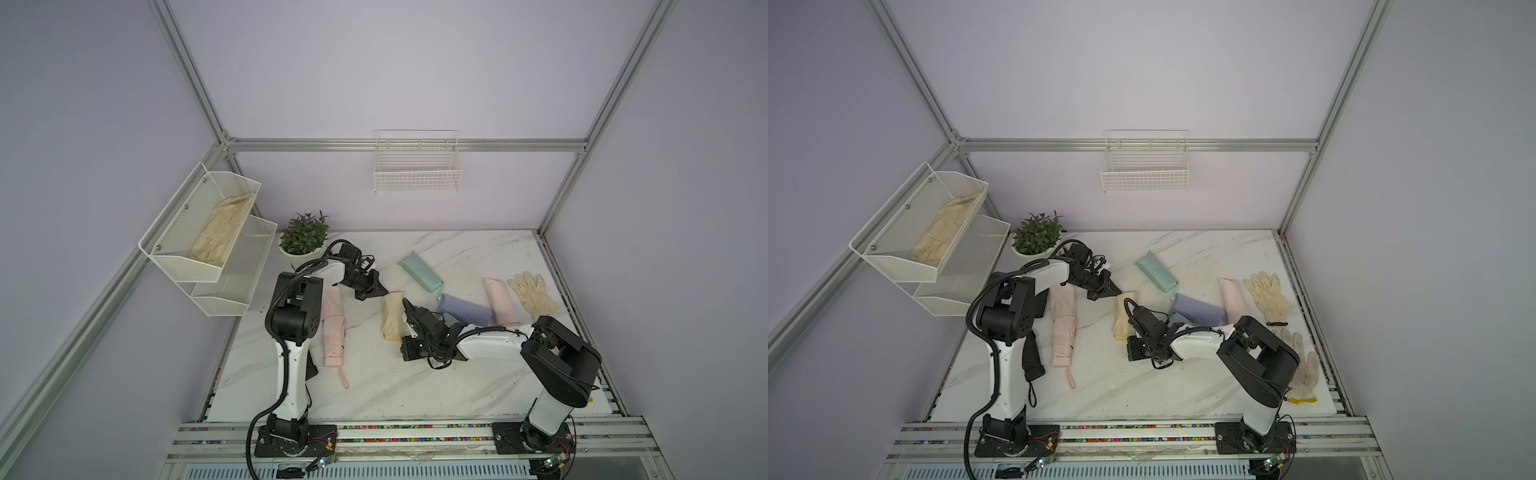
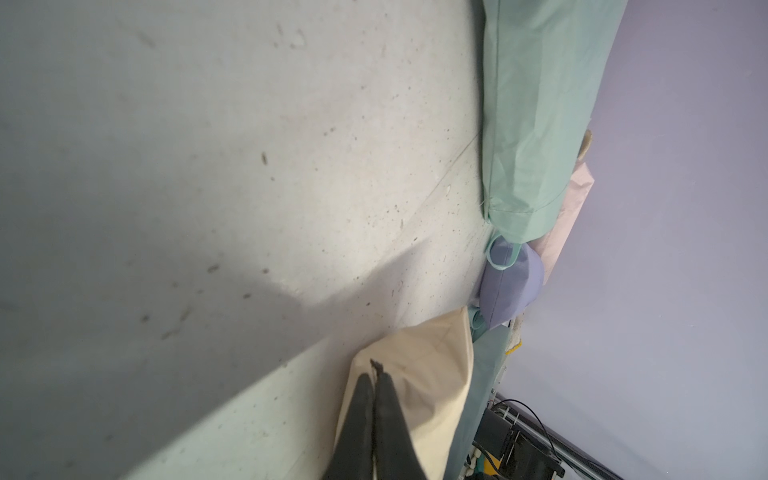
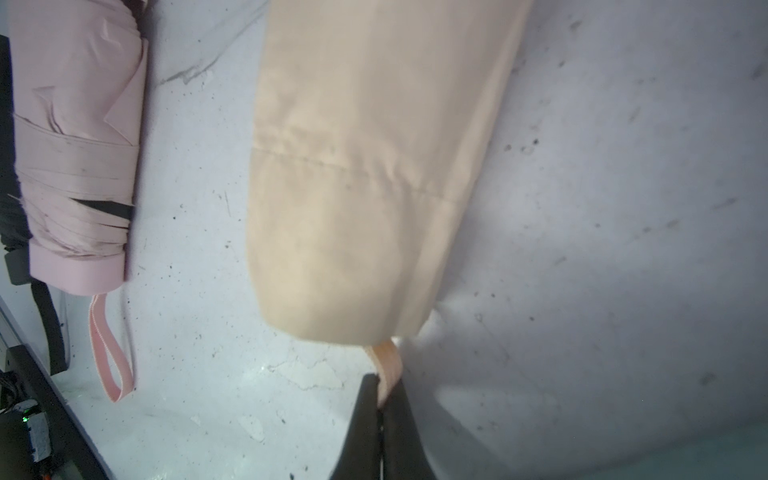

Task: Take umbrellas out of sleeves
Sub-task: Take out the umbrella from the umbrella sleeve.

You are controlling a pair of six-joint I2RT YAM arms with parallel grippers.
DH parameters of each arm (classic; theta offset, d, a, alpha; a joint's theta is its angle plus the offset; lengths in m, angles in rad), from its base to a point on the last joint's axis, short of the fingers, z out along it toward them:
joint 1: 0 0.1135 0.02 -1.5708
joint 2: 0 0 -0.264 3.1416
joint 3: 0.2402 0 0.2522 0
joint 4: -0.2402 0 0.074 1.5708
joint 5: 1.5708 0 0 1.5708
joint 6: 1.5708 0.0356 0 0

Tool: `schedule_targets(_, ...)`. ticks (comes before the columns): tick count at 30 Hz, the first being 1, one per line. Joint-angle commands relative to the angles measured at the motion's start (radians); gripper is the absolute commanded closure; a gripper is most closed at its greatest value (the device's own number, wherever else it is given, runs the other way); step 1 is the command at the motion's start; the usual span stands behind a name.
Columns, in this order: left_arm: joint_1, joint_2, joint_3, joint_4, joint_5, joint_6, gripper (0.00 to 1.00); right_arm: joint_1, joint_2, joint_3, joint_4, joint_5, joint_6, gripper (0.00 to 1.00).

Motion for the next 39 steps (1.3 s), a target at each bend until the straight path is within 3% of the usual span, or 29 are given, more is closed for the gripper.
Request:
schedule_targets(1,0.011,-0.051,0.011,0.012,-0.018,0.012,1.00,0.006,0.000,-0.031,-0.048,0.009,0.008,1.00)
schedule_targets(15,0.167,-0.193,-0.064,0.067,-0.041,-0.002,1.00,0.125,0.067,0.068,-0.081,-0.010,-0.019,1.00)
schedule_targets(27,0.179,-0.204,-0.070,0.081,-0.027,-0.013,1.00,0.134,0.078,0.086,-0.093,0.000,-0.013,1.00)
schedule_targets(39,0.216,-0.237,-0.084,0.081,-0.097,-0.007,1.00,0.145,0.076,0.075,-0.091,-0.005,-0.010,1.00)
